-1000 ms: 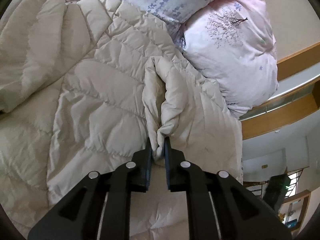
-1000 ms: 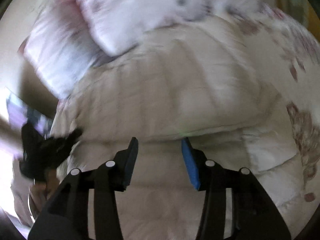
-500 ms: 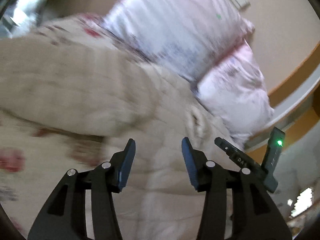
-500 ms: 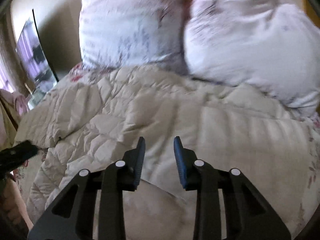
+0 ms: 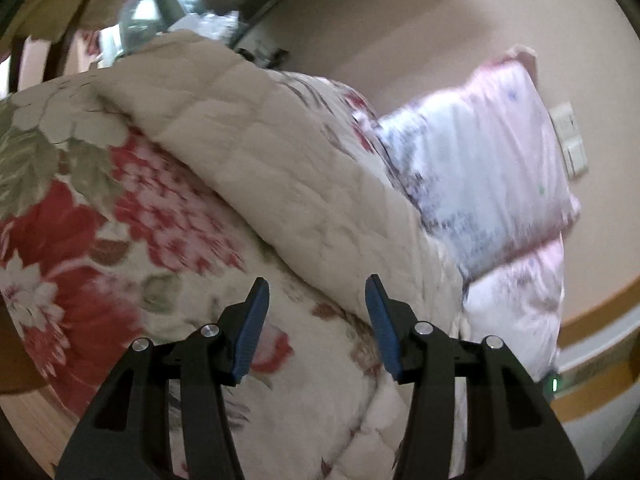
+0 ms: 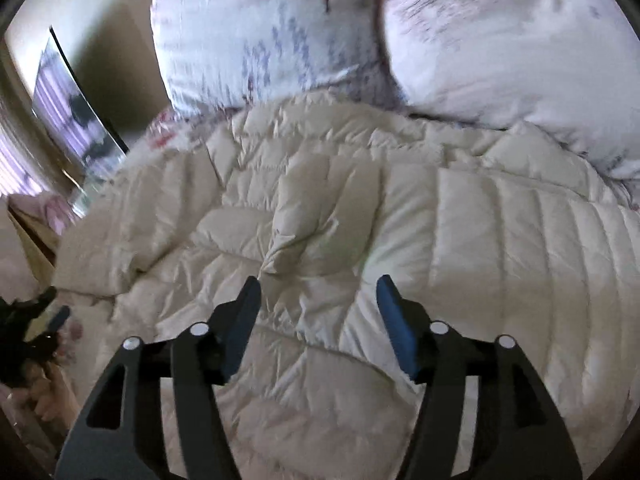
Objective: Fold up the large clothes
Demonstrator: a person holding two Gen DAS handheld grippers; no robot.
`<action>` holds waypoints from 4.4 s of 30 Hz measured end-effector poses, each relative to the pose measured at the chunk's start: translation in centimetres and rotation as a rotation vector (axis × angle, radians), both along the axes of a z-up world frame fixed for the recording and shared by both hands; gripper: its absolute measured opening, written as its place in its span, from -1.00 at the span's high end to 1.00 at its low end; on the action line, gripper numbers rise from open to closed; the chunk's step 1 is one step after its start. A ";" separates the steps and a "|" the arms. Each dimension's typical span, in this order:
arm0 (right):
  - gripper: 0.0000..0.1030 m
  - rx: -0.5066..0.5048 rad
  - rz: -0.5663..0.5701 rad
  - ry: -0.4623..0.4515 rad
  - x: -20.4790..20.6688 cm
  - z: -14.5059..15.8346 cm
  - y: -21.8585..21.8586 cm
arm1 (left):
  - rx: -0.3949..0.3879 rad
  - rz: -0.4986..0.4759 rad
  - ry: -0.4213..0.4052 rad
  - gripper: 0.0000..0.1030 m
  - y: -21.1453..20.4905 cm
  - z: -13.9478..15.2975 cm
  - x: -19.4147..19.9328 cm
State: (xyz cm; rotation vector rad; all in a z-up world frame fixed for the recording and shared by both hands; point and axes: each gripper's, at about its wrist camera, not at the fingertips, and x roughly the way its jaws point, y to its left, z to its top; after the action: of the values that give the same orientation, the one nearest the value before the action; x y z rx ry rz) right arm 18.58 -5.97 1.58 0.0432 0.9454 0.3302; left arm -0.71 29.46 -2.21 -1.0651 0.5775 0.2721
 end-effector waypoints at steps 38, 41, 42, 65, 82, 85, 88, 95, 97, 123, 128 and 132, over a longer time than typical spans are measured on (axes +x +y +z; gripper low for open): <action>-0.31 0.112 -0.107 -0.067 -4.6 1.7 -9.3 | -0.001 -0.250 -0.271 0.84 -5.0 9.8 9.2; -0.31 0.122 -0.136 -0.073 -4.9 1.9 -10.6 | 0.017 -0.375 -0.286 0.84 -9.0 10.7 11.5; -0.31 0.123 -0.147 -0.073 -5.0 1.9 -11.1 | 0.021 -0.432 -0.286 0.84 -11.0 10.8 12.5; -0.31 -0.002 -0.148 -0.206 -6.7 2.5 -11.7 | 0.094 -0.851 -0.091 -0.40 -25.0 4.1 15.0; 0.01 -0.420 0.329 -0.402 -3.9 -0.1 6.9 | 0.426 -0.708 0.013 -0.40 -18.6 1.7 8.6; 0.09 -0.462 0.291 -0.396 -2.7 -1.0 7.2 | 0.423 -0.710 0.014 -0.40 -18.6 1.2 8.6; 0.87 -0.438 0.242 -0.351 -1.8 -1.6 6.5 | 0.417 -0.709 0.015 -0.40 -18.7 1.1 8.7; 0.95 -0.184 0.098 -0.346 -3.0 1.1 1.1 | 0.428 -0.715 0.018 -0.41 -19.1 1.0 8.7; 0.95 -0.088 0.039 -0.351 -3.8 2.3 -1.6 | 0.433 -0.721 0.017 -0.43 -19.3 1.0 8.7; -0.20 -0.450 0.195 -0.473 -3.8 0.0 6.4 | 0.553 -0.758 0.036 -0.75 -21.7 0.8 8.0; 0.93 -0.339 0.084 -0.364 -1.2 -0.4 4.3 | 0.553 -0.762 0.031 -0.81 -21.8 0.7 8.0; 0.94 -0.110 -0.053 -0.345 -1.8 2.0 -1.0 | 0.550 -0.766 0.023 -0.84 -21.7 0.5 8.1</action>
State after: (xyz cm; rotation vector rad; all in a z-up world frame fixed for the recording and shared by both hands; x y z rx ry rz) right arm 16.77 -6.97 3.59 -0.0874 0.6181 0.2263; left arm 7.36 7.72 -1.72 -0.2646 0.8288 -0.2262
